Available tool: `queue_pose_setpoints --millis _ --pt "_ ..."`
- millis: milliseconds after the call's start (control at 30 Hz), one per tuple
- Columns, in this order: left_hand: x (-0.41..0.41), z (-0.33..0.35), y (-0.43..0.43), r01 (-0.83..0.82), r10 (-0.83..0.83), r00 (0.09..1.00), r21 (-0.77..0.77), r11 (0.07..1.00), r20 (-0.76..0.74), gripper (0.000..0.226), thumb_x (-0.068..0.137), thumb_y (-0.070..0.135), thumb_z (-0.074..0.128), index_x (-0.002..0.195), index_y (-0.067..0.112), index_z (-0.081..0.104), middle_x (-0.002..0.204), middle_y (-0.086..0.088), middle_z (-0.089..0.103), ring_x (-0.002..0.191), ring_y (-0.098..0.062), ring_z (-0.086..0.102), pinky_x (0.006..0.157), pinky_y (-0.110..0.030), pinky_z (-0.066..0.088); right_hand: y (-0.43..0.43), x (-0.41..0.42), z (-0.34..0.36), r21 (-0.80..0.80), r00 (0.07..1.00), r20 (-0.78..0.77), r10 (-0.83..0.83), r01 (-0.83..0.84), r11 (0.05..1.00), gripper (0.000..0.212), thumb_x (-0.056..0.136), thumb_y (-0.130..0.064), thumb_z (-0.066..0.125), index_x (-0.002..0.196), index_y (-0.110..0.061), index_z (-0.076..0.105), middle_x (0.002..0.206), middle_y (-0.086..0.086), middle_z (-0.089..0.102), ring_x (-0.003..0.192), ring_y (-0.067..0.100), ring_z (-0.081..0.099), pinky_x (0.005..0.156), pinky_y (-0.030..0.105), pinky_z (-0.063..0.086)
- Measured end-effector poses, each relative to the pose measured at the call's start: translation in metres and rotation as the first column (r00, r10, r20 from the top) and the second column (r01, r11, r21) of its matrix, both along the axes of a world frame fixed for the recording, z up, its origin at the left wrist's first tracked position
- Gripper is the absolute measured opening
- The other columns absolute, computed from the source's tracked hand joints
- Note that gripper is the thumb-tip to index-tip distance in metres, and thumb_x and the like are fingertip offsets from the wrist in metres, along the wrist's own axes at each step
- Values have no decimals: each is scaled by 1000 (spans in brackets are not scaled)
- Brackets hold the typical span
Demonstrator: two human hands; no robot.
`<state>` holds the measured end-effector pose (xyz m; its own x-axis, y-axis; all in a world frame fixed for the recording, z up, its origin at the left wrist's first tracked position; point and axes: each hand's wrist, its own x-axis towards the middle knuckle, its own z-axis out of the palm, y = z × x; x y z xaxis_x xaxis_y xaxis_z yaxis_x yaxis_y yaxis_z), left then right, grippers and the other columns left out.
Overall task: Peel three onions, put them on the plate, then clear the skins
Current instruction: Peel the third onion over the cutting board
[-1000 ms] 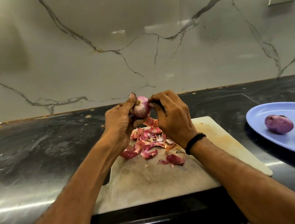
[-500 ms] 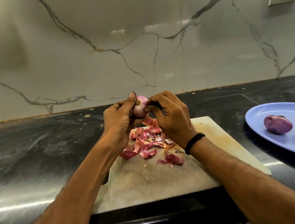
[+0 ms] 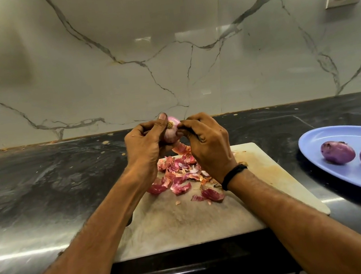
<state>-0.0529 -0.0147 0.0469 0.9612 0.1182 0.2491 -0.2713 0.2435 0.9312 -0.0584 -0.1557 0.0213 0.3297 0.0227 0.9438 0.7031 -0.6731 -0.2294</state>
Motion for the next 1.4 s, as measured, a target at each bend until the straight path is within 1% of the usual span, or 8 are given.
queue_pose_setpoints --millis 267,400,500,733,867,1033,1200,1400 --pt "-1 0 -1 -32 31 999 14 999 26 37 89 29 72 115 3 65 108 -13 71 93 -26 74 65 -33 62 1 -2 1 -61 1000 6 -23 24 998 40 88 -28 50 98 5 69 90 17 64 80 27 61 73 31 55" --pt "-1 2 -2 -23 22 1000 -59 998 -6 38 91 30 70 117 4 62 111 -13 70 98 -30 73 66 -33 62 4 -1 1 47 994 -110 13 -8 999 36 88 -29 51 99 0 68 92 12 66 84 18 60 76 19 51" --pt "-2 5 -2 -2 -1 1000 -125 992 -22 35 95 31 66 118 5 62 112 -15 69 92 -27 73 60 -27 60 3 1 1 96 984 -175 21 -4 995 29 85 -19 63 109 -2 65 103 12 64 93 16 58 82 16 47" --pt "-1 6 -1 62 -67 997 -123 990 -41 27 96 30 65 110 7 62 111 -17 69 89 -24 72 62 -29 61 3 3 2 49 985 -142 98 -92 995 49 79 -16 81 118 -3 55 112 12 59 96 12 59 87 11 49" --pt "-2 9 4 149 -155 986 -94 984 -66 31 95 31 66 113 7 59 101 -12 74 84 -23 75 63 -31 61 0 1 2 22 989 -114 92 -90 996 43 81 -14 79 115 -1 57 110 12 61 97 17 62 88 20 53" --pt "-2 10 9 164 -166 983 -31 986 -73 32 92 32 68 112 9 58 111 -15 70 96 -32 74 68 -35 61 -3 1 2 -24 993 -100 69 -72 997 34 84 -12 75 112 -1 60 110 13 60 97 19 63 89 17 51" --pt "-3 11 10 169 -171 984 -26 985 -51 38 86 32 71 109 6 57 111 -17 70 93 -33 75 66 -36 63 -4 1 1 -32 990 -110 88 -92 995 30 86 -12 72 111 -1 60 109 13 59 95 20 63 86 23 54" --pt "-3 9 10 152 -152 988 -3 988 -21 54 75 36 75 114 4 55 106 -19 72 90 -35 75 71 -42 64 -8 1 3 -81 990 -118 71 -81 993 30 92 -22 57 113 -1 58 108 12 58 93 19 61 84 19 51"
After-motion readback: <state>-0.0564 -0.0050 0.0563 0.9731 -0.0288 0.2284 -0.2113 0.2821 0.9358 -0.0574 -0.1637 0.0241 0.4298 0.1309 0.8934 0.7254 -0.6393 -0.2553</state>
